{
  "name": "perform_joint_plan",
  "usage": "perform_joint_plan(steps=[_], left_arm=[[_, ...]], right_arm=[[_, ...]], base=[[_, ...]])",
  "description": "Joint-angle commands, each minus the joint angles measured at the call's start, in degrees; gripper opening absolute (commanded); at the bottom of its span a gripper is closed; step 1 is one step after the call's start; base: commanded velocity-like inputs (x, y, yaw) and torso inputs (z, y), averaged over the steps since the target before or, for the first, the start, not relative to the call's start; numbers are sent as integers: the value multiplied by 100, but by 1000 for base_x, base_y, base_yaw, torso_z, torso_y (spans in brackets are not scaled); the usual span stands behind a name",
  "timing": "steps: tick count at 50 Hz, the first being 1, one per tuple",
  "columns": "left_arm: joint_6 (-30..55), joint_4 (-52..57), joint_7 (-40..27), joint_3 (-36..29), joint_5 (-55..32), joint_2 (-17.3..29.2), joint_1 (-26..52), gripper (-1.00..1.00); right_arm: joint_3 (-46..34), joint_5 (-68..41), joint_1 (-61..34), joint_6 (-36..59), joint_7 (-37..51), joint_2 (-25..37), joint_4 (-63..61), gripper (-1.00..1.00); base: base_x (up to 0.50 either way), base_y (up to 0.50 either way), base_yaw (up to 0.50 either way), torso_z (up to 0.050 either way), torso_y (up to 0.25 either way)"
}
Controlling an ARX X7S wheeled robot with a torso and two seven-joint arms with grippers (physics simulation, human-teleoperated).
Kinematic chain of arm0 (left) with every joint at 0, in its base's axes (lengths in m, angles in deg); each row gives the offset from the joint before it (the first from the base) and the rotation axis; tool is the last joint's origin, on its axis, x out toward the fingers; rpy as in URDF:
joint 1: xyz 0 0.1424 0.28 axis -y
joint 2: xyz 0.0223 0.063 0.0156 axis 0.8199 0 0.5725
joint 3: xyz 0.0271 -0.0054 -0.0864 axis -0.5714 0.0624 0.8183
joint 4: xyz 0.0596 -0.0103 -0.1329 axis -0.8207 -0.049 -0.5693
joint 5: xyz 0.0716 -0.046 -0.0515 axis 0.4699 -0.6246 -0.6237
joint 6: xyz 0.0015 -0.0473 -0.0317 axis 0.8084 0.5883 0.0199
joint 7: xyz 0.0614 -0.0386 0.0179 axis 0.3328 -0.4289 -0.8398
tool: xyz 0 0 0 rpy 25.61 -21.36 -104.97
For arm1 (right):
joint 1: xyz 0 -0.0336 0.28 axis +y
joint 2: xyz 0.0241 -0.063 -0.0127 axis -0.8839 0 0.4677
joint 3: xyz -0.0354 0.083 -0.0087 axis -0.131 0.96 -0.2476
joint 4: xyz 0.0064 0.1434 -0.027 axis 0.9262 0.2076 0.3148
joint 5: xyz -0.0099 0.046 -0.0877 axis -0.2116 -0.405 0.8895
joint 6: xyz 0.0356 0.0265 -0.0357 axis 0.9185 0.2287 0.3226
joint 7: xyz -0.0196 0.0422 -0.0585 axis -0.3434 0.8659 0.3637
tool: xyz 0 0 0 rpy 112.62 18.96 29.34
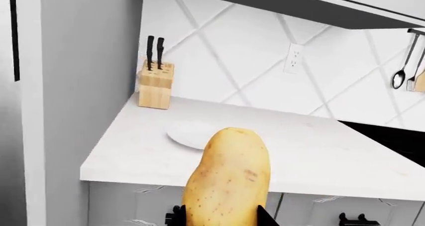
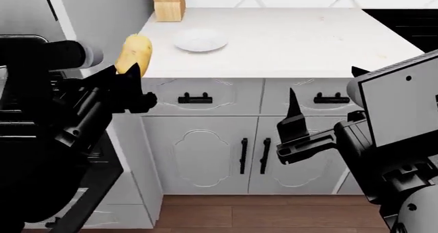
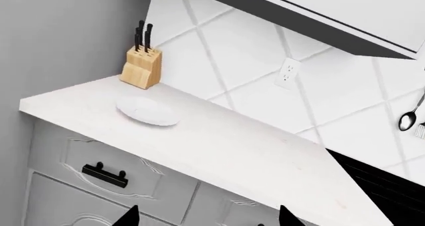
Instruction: Place the potato on the top rack of the oven.
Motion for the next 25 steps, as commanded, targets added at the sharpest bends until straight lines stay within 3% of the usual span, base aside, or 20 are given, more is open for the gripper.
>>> perform_joint_plan(steps=[1,25], left_arm=[[-23,49,-121,16,-150,31,10,-100],[-167,-47,-19,-95,-23,101,-25,-100]], right_arm=[[-55,-128,-72,-84,116,89,-72,100],[-100,0,-18,-174,60,119,-122,100]], base=[[0,500,0,0,0],[0,500,0,0,0]])
